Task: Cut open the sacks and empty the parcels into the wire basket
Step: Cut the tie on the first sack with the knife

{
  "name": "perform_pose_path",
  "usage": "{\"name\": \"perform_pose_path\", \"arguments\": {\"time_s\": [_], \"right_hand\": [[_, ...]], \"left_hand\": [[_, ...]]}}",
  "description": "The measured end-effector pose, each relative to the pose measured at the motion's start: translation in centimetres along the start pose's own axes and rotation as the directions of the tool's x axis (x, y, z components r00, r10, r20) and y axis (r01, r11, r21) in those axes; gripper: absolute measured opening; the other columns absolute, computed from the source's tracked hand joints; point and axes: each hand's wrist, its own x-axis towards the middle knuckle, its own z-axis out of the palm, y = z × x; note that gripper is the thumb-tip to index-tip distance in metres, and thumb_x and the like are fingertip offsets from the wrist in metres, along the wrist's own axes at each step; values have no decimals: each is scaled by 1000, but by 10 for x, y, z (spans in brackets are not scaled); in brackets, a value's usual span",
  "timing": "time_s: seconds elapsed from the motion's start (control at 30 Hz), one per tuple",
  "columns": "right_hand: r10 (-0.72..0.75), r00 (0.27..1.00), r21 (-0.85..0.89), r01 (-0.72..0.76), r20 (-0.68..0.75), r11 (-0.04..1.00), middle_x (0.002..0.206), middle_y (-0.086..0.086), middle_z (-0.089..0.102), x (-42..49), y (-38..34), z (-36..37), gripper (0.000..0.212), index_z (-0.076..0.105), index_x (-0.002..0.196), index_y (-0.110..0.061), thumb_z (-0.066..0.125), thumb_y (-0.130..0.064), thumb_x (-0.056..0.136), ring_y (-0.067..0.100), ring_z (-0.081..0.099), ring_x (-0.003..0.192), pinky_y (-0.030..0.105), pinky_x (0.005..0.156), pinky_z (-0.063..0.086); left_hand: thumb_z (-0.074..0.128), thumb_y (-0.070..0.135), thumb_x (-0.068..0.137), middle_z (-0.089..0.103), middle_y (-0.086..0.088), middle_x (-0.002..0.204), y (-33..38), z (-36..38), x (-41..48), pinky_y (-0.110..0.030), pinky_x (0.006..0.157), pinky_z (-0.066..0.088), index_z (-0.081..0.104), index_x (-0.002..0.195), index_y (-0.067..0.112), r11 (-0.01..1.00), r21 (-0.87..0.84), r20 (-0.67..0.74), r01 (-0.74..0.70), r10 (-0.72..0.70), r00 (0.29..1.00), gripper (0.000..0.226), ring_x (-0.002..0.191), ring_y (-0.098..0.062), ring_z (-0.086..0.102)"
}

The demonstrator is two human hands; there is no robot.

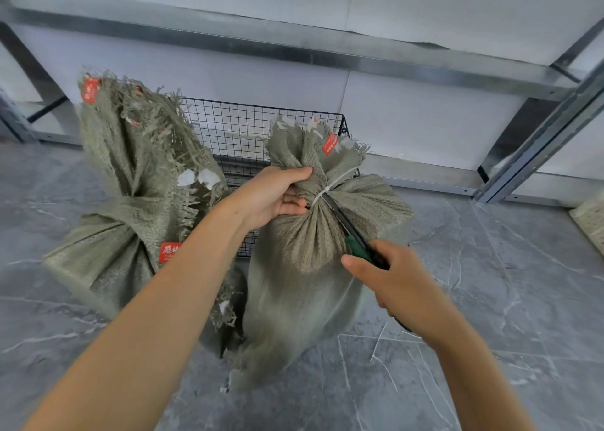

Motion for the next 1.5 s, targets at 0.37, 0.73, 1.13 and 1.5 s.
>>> {"name": "perform_pose_path", "arguments": {"time_s": [0.37,0.73,1.13,1.5], "right_hand": [[-44,999,-195,41,-11,980,55,-8,39,1,2,-17,29,49,71,-19,62,-39,87,7,35,45,29,52,34],[-38,999,-55,39,11,998,48,-11,38,-1,0,-10,28,49,71,-17,61,-34,90,5,34,40,19,42,30],[41,965,321,-125,258,939,51,-3,41,1,-2,-4,34,47,69,-12,56,-36,91,9,32,40,20,37,30],[47,834,579,-421,550,698,54,-2,35,10,-1,-7,27,51,80,-12,56,-38,84,4,32,34,15,28,25]], "left_hand": [[59,19,93,60,1,62,-3,4,3,-18,43,48,61,87,10,999,21,-56,-31,32,998,11,39,-4,51],[59,19,93,58,0,65,-3,6,1,-17,42,48,61,86,11,999,30,-63,-33,35,997,11,38,-3,50],[57,21,94,53,3,66,-7,4,-2,-12,42,46,59,87,12,998,12,-107,-64,65,992,12,38,0,47],[55,22,95,53,2,69,-7,3,0,-12,43,46,59,88,13,997,62,-85,-46,51,995,12,40,-1,47]]}}
